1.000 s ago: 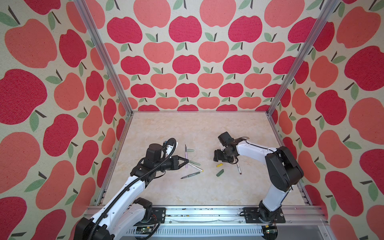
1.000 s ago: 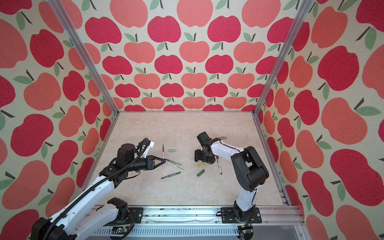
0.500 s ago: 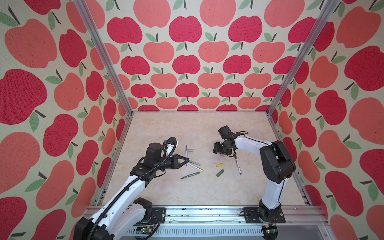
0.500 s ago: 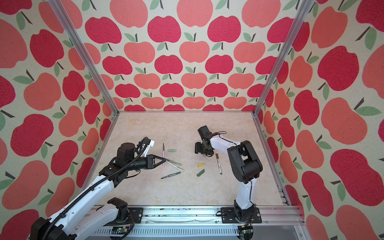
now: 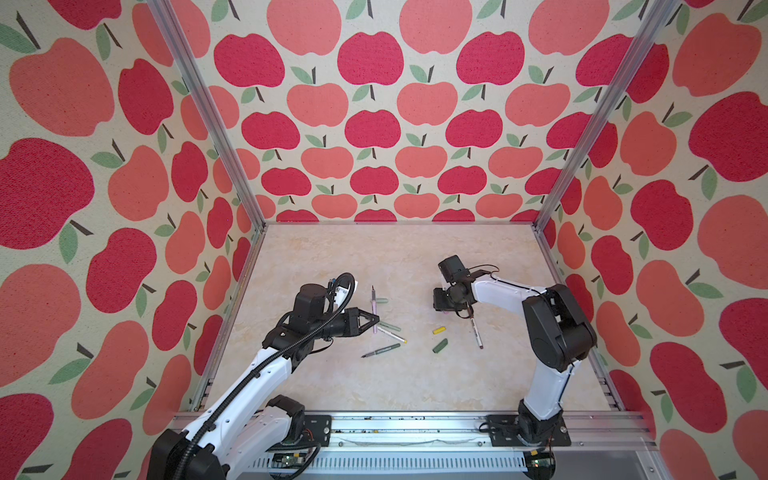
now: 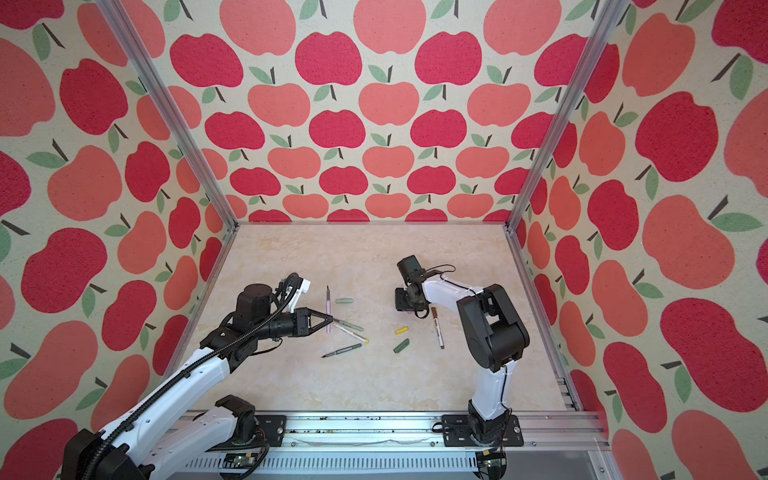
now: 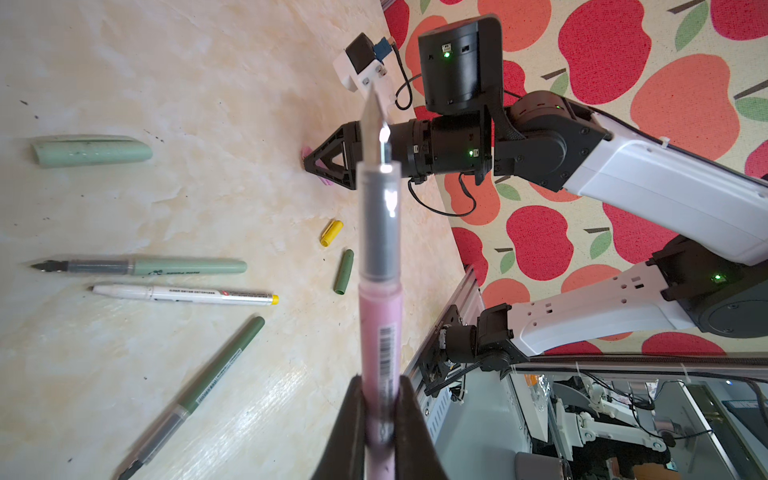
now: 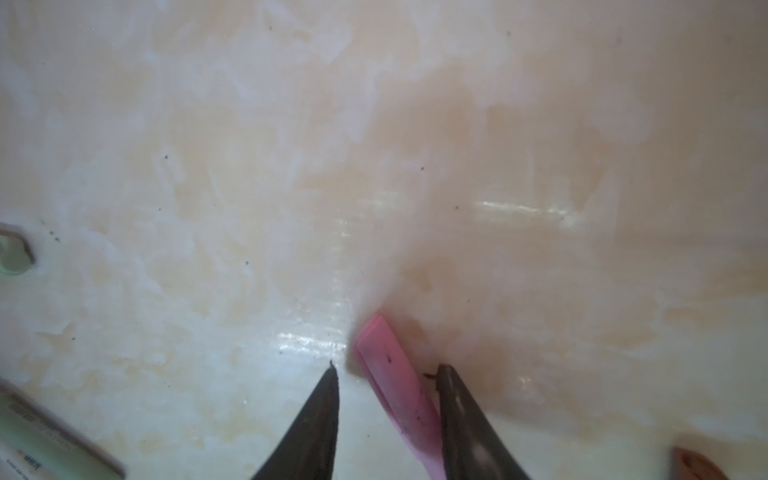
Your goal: Insert the pens into the pen caps
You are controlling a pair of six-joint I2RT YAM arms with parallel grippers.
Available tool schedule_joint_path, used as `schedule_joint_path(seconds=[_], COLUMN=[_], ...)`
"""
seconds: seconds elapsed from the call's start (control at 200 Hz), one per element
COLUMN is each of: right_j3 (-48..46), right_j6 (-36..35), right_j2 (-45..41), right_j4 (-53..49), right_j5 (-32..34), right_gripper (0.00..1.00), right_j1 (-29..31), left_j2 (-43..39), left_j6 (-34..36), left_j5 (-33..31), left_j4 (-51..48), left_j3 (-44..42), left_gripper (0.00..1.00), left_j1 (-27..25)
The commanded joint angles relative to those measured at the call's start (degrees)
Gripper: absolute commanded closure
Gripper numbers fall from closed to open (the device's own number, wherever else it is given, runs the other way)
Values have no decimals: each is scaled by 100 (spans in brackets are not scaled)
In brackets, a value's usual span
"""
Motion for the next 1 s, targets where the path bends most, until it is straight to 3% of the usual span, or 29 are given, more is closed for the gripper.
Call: schedule_joint_path(seconds=[0.0, 0.35, 0.996], right_j3=[-372, -430, -343], right_j6=[7, 26, 129], right_j2=[91, -30, -622], right_j4=[-502, -430, -430], right_j5=[16, -23, 14], right_gripper=[66, 87, 95], right_j1=[39, 126, 255], left_j2=[70, 154, 220], left_j6=[64, 72, 94], left_j5=[-42, -160, -143], left_j4=[84, 49, 84], left_j3=[194, 310, 310], left_gripper=[100, 100, 100], left_j1=[-66, -244, -345])
